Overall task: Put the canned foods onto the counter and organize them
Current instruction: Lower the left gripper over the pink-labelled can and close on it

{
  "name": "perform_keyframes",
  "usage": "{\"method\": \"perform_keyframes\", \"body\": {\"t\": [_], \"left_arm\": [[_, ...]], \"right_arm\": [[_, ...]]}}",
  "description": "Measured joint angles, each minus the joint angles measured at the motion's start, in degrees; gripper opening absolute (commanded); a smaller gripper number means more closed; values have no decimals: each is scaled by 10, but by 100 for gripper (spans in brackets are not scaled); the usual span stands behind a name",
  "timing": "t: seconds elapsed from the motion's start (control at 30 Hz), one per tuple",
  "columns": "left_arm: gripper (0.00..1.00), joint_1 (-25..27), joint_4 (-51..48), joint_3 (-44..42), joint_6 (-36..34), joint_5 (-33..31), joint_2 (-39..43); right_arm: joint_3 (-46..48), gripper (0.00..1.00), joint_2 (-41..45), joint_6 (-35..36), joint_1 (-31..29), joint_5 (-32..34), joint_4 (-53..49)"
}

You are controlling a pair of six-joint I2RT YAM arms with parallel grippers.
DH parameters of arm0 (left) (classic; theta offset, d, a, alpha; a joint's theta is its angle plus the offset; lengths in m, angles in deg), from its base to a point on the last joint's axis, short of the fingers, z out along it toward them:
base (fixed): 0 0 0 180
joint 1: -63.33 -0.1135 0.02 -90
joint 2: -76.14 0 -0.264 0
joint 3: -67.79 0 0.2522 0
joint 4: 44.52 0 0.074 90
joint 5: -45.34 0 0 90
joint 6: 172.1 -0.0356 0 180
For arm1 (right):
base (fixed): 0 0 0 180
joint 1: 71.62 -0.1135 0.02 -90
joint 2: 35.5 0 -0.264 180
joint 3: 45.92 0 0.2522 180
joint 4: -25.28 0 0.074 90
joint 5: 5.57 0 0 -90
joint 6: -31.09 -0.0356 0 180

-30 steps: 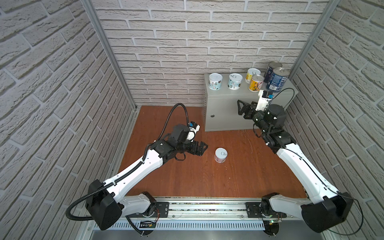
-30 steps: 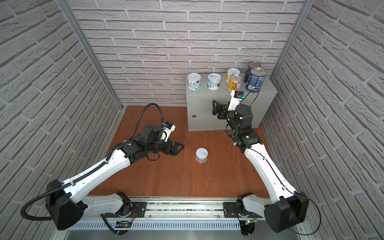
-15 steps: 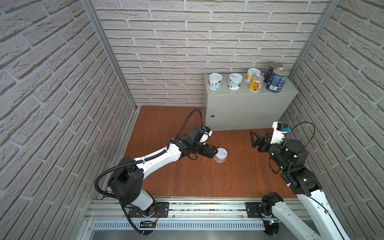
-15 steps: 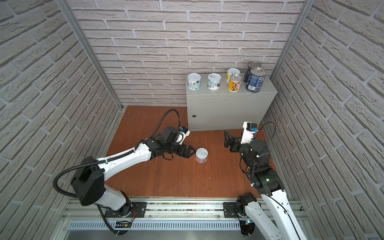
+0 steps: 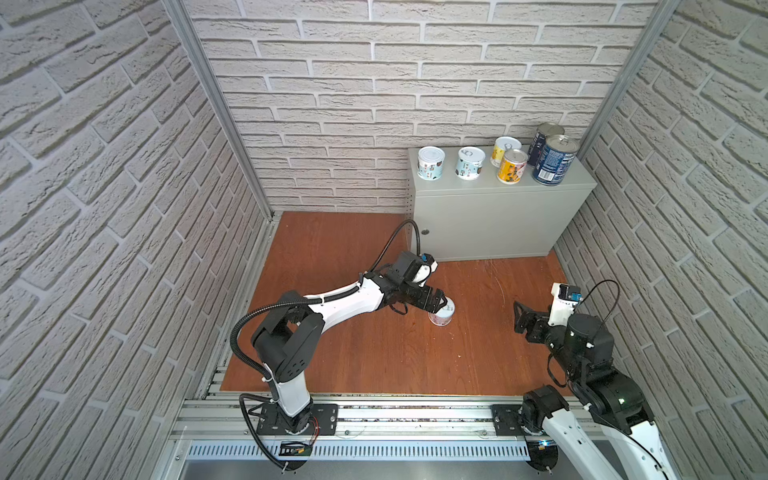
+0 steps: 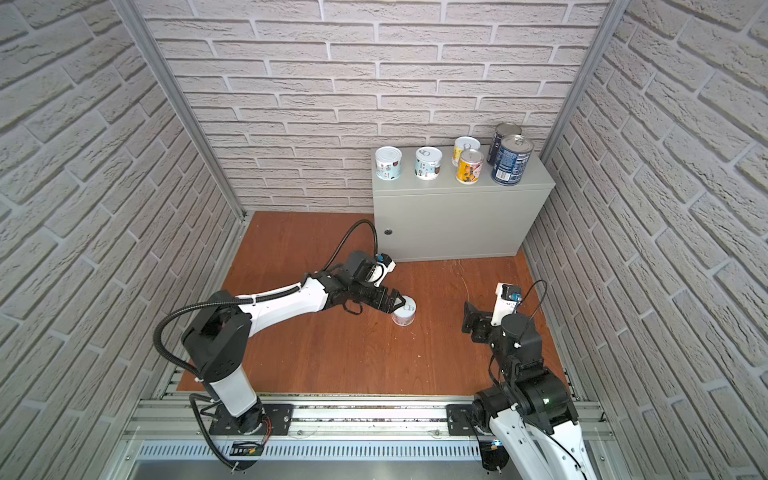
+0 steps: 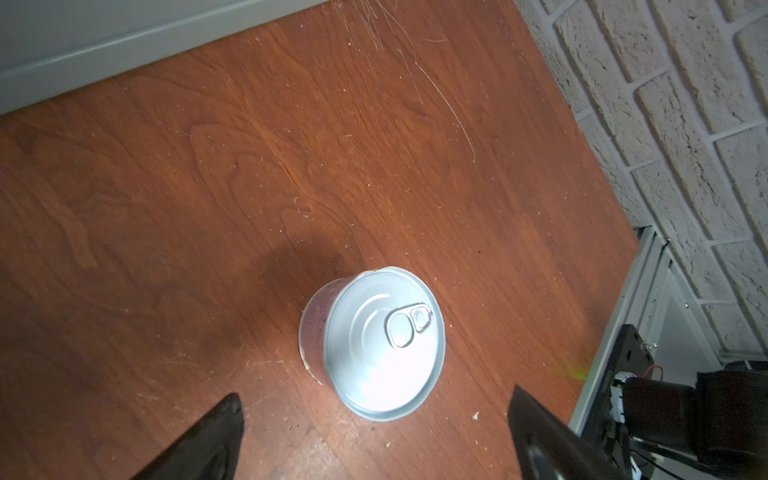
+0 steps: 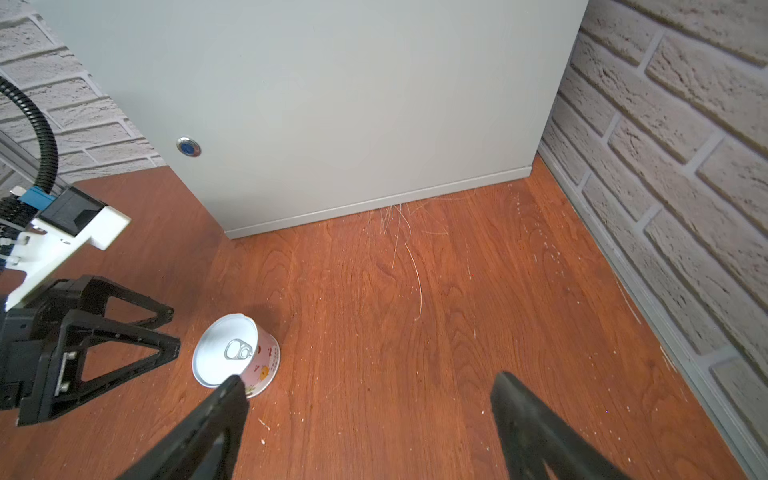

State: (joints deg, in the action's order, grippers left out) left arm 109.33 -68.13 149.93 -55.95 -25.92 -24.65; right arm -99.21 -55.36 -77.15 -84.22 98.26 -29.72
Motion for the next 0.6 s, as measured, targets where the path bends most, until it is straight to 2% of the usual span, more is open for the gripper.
{"method": "perform_keyframes", "body": {"t": [0.33,0.6], "left_arm": [[98,5,-11,26,-9,-4,-34],[98,14,-21,50,-9,0,-62]], "right_arm": [[4,92,-14,-1,0,-2,-1],[4,92,-24,-1,0,-64,4]]}}
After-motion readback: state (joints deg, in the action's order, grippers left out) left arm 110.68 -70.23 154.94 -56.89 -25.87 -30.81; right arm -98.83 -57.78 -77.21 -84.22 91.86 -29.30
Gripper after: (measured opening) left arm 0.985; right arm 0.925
